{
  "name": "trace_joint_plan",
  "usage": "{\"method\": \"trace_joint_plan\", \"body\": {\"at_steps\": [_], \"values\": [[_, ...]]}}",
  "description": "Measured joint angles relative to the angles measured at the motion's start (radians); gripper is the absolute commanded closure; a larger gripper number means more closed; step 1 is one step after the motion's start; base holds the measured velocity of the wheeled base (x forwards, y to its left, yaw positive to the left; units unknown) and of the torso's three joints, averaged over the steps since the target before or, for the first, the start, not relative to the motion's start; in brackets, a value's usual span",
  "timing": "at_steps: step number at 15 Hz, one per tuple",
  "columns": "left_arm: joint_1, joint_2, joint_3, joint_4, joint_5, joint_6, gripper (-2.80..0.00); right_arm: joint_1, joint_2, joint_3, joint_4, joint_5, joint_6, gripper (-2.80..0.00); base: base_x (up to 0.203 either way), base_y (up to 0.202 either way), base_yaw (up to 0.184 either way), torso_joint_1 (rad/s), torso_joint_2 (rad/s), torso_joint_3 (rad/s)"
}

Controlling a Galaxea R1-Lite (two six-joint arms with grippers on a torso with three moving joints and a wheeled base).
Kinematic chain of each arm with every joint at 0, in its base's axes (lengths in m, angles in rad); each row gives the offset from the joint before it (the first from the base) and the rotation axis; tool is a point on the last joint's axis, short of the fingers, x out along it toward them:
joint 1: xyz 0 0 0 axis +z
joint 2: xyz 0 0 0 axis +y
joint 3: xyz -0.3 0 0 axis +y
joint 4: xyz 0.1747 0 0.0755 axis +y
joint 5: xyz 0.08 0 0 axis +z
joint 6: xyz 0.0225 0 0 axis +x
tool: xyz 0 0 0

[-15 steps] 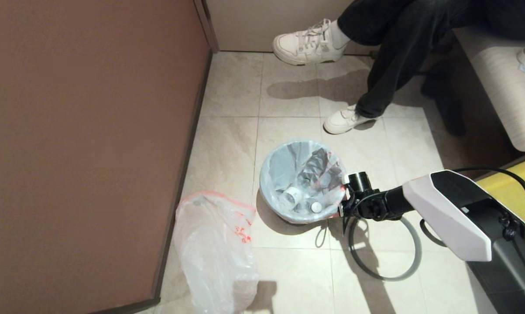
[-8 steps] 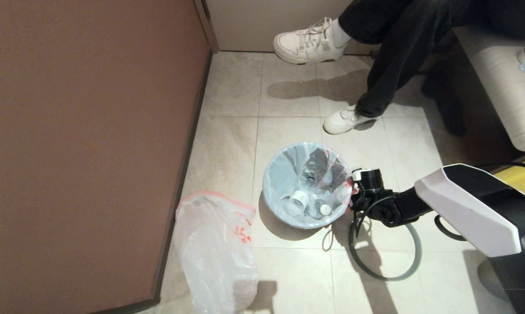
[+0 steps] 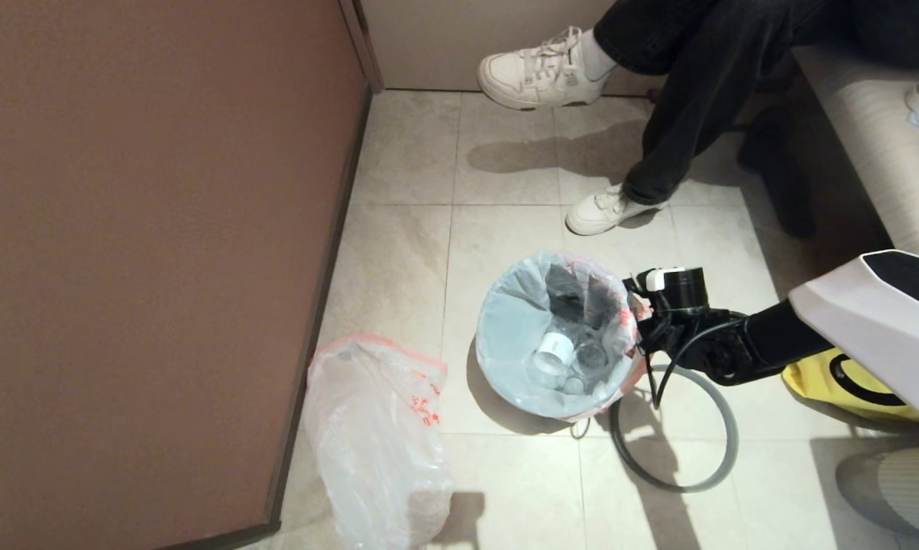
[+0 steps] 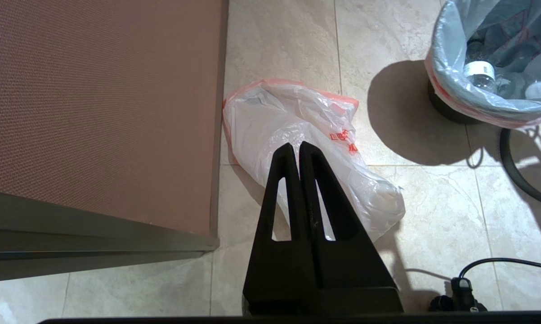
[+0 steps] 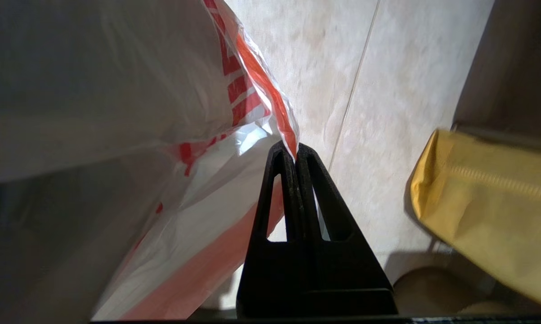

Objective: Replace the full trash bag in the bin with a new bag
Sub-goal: Place the trash bag on the floor

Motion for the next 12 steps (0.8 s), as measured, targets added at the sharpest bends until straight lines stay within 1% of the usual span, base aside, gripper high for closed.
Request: {"method": "trace_joint_plan", "body": {"at_steps": [3,4,6,8,10,12], "values": [[0.0,0.0,0.0,0.0,-0.001,0.0,0.0,-0.007,-0.025,0.015,0.133,0.044,0.136,0.0,0.0,0.0,0.0,0.0,0.0,0.0],[0.0,0.0,0.0,0.0,0.0,0.0,0.0,-0.014,-0.029,0.015,0.156,0.056,0.162,0.0,0.0,0.0,0.0,0.0,0.0,0.0],[0.0,0.0,0.0,0.0,-0.001,0.0,0.0,-0.03,-0.031,0.015,0.163,0.072,0.17,0.0,0.0,0.0,0.0,0.0,0.0,0.0],[0.0,0.0,0.0,0.0,0.001,0.0,0.0,-0.05,-0.032,0.015,0.183,0.114,0.197,0.0,0.0,0.0,0.0,0.0,0.0,0.0],[0.0,0.0,0.0,0.0,0.0,0.0,0.0,-0.072,-0.034,0.011,0.225,0.164,0.252,0.0,0.0,0.0,0.0,0.0,0.0,0.0],[0.0,0.0,0.0,0.0,0.0,0.0,0.0,-0.095,-0.04,0.01,0.276,0.225,0.328,0.0,0.0,0.0,0.0,0.0,0.0,0.0]]}}
